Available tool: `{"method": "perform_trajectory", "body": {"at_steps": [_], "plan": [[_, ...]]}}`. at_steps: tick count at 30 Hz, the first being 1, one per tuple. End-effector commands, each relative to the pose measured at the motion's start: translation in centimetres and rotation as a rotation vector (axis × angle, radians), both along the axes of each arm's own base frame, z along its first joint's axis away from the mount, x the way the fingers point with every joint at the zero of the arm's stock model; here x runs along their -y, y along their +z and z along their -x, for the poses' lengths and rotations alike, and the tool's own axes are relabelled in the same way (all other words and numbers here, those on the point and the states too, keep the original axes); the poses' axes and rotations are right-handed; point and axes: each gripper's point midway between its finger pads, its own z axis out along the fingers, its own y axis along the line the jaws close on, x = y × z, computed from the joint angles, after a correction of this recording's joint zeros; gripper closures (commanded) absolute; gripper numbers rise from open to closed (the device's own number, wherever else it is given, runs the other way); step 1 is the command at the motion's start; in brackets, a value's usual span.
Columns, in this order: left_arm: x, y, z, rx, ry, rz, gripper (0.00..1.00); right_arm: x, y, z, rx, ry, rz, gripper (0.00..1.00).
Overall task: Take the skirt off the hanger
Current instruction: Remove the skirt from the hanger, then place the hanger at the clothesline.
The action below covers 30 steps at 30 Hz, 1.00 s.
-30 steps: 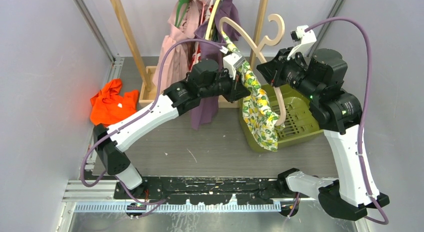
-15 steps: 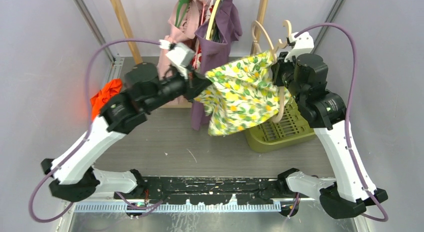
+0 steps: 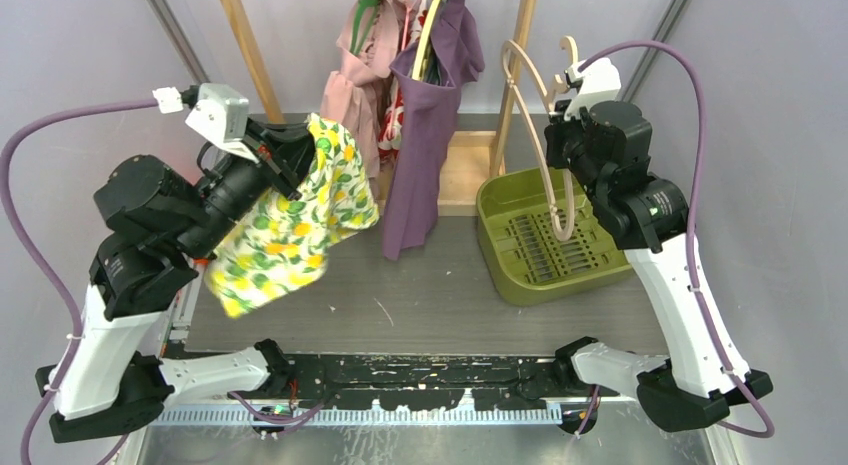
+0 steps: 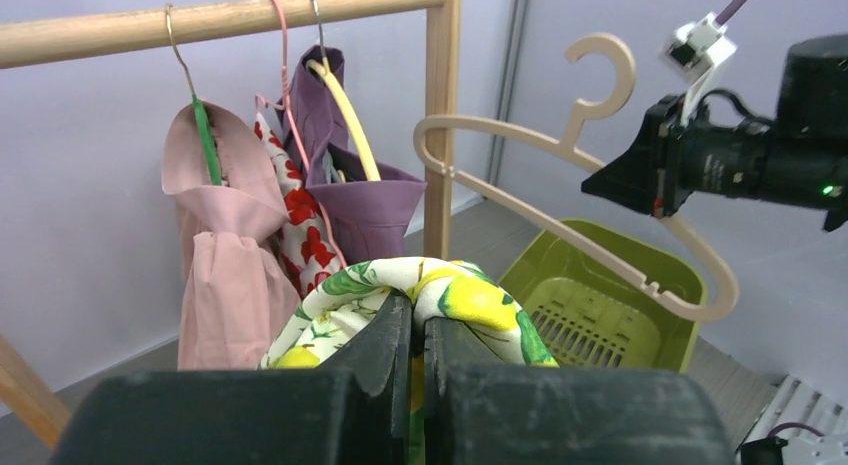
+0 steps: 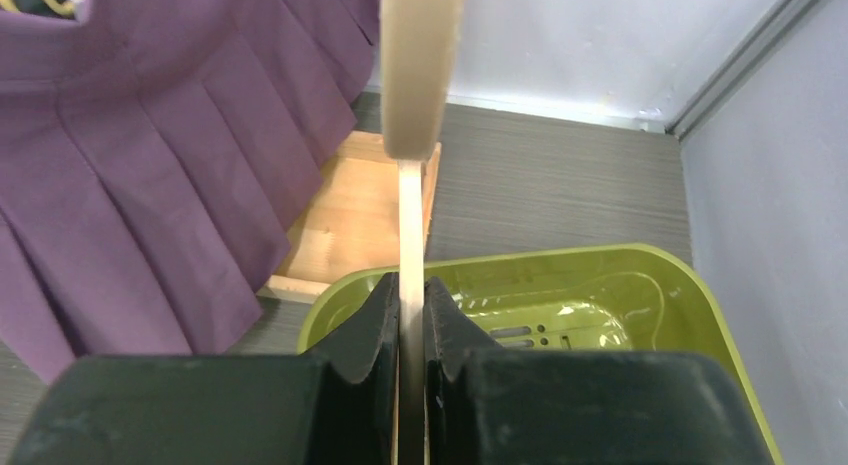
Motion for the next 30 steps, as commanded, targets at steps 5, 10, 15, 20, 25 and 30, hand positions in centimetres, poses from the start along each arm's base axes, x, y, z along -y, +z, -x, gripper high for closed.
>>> {"method": "perform_trajectory", "body": {"at_steps": [5,10,15,20,25,30], "plan": [[0.6,0.3,-1.0,0.026,0.027,-0.027,1.00,-1.4,6.8,-2.2,0.200,0.027,-0.116,0.99],[0.1,-0.1,-1.0,0.015,0.043,-0.043,1.00,-3.5,8.0,-5.7,0.255,0.056,-0.167,0.99],[-0.7,-0.4,-0.9,0.001,0.063,-0.043,1.00,-5.8,9.1,-9.2,0.286,0.103,-0.198,0.99],[-1.8,-0.6,-0.6,-0.005,0.092,-0.037,1.00,-7.0,10.7,-11.8,0.340,0.115,-0.197,0.99],[-2.5,-1.1,-0.6,-0.016,0.120,-0.042,1.00,-7.2,11.6,-13.9,0.385,0.087,-0.176,0.99],[-2.8,-1.2,-0.8,-0.021,0.134,-0.046,1.00,-7.5,11.8,-15.6,0.405,0.070,-0.178,0.99]]}}
